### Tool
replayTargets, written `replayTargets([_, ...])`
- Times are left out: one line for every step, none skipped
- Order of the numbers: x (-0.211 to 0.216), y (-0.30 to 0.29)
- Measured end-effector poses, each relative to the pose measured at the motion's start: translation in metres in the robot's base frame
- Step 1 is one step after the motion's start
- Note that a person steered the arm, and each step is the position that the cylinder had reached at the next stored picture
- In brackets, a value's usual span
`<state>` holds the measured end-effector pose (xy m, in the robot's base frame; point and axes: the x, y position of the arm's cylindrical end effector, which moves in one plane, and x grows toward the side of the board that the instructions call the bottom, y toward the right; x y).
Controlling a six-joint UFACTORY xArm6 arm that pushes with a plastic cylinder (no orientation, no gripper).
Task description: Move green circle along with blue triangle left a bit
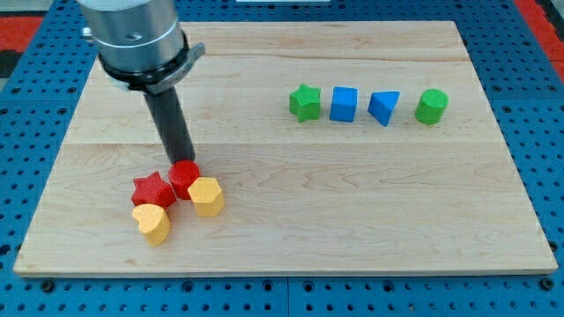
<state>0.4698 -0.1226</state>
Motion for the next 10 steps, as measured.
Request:
replayTargets([0.000,0.001])
replayTargets([0.000,0.001])
replayTargets([-0.001,0.001])
replayTargets([-0.001,0.001])
replayTargets([-0.001,0.044])
replayTargets([-0.001,0.122])
replayTargets([0.004,0.177])
replayTargets([0.005,0.189])
replayTargets([0.010,0.245])
replayTargets([0.010,0.308])
